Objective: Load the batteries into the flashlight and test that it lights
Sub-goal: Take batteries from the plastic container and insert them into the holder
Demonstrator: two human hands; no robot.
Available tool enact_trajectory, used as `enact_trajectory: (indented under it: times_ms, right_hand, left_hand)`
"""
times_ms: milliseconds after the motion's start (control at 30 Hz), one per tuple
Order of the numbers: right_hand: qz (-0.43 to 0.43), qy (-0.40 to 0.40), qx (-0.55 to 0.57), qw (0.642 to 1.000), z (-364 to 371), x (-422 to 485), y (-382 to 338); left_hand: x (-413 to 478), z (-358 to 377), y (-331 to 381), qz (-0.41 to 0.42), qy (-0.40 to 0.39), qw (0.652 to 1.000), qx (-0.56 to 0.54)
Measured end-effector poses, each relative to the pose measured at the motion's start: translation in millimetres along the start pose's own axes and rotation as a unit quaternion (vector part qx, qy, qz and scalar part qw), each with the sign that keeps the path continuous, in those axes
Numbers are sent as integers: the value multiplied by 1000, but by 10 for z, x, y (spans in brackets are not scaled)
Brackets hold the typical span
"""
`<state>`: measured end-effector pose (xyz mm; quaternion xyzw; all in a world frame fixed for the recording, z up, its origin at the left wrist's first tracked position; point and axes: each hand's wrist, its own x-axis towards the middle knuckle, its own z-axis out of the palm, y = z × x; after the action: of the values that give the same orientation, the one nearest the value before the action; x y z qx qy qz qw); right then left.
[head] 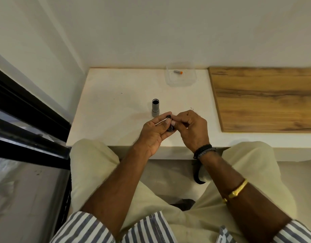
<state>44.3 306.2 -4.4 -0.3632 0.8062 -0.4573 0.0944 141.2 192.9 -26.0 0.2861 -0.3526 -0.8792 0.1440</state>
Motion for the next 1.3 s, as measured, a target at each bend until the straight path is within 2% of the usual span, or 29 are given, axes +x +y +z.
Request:
enact_trajectory:
  times_ms: [67,167,300,433,667,867,1067,1300]
  right_hand:
    - [1,-12,5,1000,-6,10,-15]
    - [44,-14,78,996,-48,58,-21]
    - [107,31,173,979,-115,236,39]
    - [143,72,168,973,-132,698,155]
    - [132,79,33,988,32,1901,438]
    - [117,22,-163,979,260,2637,685]
    - [131,-37,-281,950,483,2964,818]
    - [138,-48,-325,934,523,2982,869]
  left_hand:
    - [11,-2,24,-8,-3,1000,-3]
    - [17,24,74,-13,-18,1000,-15]
    - [36,54,105,-15,-14,998,-66]
    - [80,57,57,-49,18,993,-104]
    - [211,14,-35,-62,37,993,-88]
    - [302,-55,-62,-74,64,991,-95]
    - [341,-90,-97,-99,66,983,-139]
    - [327,-75,-71,-101,45,983,-146]
